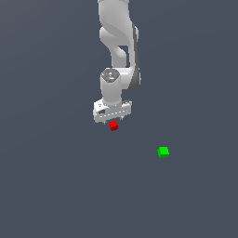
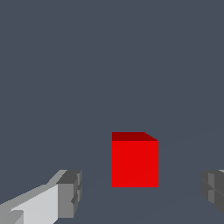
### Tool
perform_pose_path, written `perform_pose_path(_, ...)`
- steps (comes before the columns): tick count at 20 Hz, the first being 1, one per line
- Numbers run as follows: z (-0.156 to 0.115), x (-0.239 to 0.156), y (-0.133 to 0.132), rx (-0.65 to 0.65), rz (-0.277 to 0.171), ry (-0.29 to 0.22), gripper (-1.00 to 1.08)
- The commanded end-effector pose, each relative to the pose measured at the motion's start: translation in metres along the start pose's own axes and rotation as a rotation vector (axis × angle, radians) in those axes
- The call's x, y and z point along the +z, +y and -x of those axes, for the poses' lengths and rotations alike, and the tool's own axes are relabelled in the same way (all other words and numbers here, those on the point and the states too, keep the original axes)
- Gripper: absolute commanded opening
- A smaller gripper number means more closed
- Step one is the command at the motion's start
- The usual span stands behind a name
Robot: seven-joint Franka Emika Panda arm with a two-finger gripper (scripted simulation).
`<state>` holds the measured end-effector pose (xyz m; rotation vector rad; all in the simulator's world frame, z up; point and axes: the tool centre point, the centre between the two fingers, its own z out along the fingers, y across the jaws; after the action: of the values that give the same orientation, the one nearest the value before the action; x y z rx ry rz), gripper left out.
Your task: Stack the red cube on top of the green cube.
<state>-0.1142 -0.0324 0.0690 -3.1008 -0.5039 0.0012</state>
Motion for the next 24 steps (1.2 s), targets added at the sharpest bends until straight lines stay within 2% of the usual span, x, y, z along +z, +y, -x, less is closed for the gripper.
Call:
perform_pose_path(1,-0.001,-0.001,0.0,0.002,0.0,0.001,1.0)
perform_pose_path(7,-0.001,0.004,0.0,0.001,0.0,0.001,1.0)
perform_pose_path(16,-0.001,0.04,0.0,0.002,0.0,0.001,1.0)
perform_pose_path(22,-0.001,0.049,0.0,0.002,0.0,0.001,1.0)
perform_pose_path(23,-0.001,0.049,0.0,0.002,0.0,0.001,-1.0)
perform_pose_path(24,-0.001,0.049,0.0,0.002,0.0,0.001,-1.0)
